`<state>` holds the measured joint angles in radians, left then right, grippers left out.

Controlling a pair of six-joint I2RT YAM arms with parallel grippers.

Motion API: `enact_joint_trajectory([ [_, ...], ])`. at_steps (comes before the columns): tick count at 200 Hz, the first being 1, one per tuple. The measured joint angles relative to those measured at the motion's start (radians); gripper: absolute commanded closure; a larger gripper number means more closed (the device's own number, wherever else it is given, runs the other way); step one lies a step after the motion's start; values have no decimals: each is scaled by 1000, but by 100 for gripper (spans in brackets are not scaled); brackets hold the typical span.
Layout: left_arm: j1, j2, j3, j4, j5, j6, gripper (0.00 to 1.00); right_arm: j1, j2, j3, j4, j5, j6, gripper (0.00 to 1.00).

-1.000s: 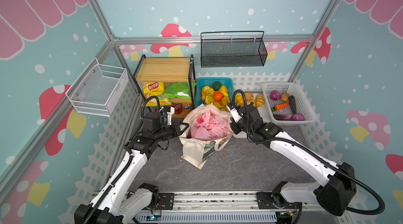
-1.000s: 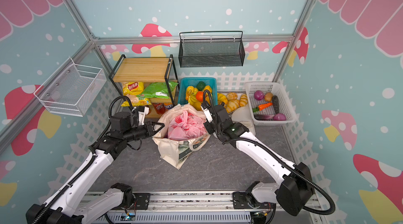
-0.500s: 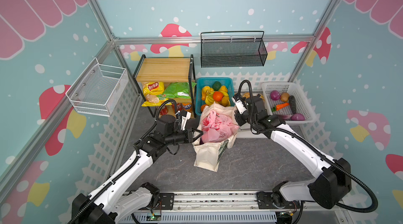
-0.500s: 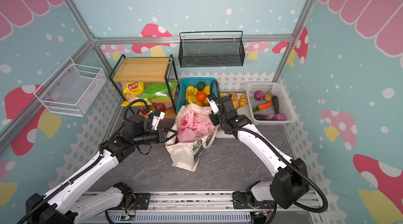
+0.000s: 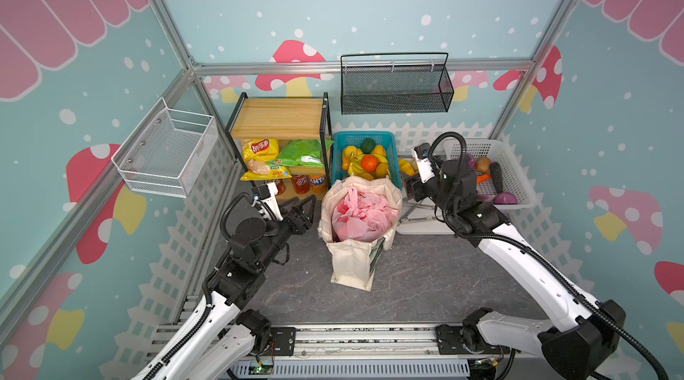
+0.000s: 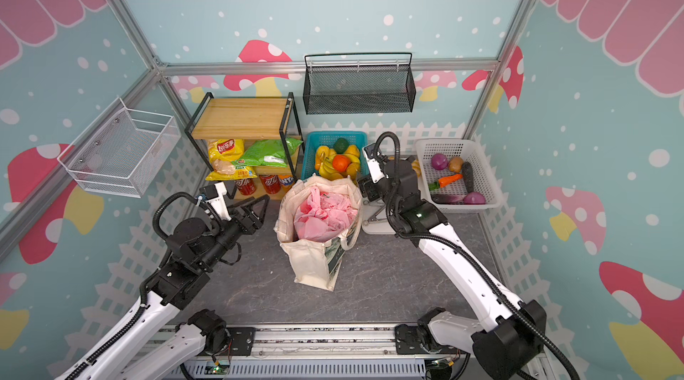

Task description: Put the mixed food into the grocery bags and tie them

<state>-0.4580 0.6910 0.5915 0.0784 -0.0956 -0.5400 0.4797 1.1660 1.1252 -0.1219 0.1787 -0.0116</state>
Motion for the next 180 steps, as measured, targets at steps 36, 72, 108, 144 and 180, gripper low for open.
enact_joint_trajectory([
  [36,87,78,-107,170,-218,146,12,-65,-69,-159,163,139,9,1],
  [72,269,218,-171,356,-277,248,0,-132,-74,-362,343,273,14,1],
  [108,365,413,-195,454,-275,324,0,-180,-21,-540,534,319,17,1],
  [144,380,574,-196,550,-246,420,0,-244,63,-695,694,288,15,0],
  [180,383,595,-183,555,-211,464,0,-284,158,-814,864,211,-4,0],
])
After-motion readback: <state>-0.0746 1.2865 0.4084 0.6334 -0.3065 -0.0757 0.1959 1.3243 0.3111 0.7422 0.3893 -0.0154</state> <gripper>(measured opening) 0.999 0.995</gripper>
